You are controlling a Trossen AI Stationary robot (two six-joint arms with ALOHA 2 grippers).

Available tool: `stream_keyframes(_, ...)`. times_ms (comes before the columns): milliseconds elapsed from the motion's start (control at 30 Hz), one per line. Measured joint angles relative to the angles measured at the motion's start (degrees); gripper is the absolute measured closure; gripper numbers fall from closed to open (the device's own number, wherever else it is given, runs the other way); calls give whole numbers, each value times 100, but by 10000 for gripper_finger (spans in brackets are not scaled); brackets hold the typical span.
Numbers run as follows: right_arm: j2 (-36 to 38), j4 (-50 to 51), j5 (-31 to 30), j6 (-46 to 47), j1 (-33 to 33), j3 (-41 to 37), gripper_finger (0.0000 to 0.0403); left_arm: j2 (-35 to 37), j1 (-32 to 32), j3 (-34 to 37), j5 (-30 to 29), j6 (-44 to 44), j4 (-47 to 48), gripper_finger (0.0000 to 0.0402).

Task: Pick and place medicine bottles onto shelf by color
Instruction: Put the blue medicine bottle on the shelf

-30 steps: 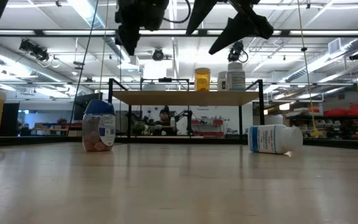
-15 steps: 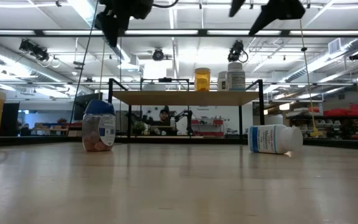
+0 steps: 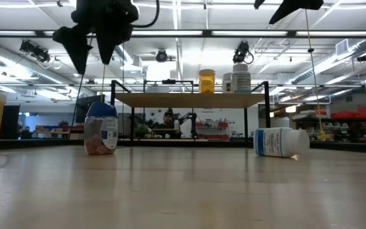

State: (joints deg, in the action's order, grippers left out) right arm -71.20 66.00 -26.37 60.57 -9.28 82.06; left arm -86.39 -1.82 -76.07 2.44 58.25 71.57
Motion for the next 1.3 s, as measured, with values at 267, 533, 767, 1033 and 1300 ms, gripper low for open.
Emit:
stream_keyframes(267, -59, -179, -103, -102, 411, -7, 131, -31, -139, 686, 79, 148, -872, 39)
stream_keyframes(533, -57, -192, -102, -246, 377, -7, 132, -31, -383, 1287, 202, 121, -1511, 37)
stream_keyframes(767, -57, -190, -74, -424, 398, -7, 132, -32, -389, 1470, 134, 258, -1952, 37)
stream_keyframes(1033, -57, -187, -61, -483, 398, -7, 132, -378, -387, 1468, -75, 58, -2052, 52)
stream_keyframes(1300, -57, -182, -59, -476, 398, -7, 132, -552, -380, 1470, -115, -108, -2055, 78)
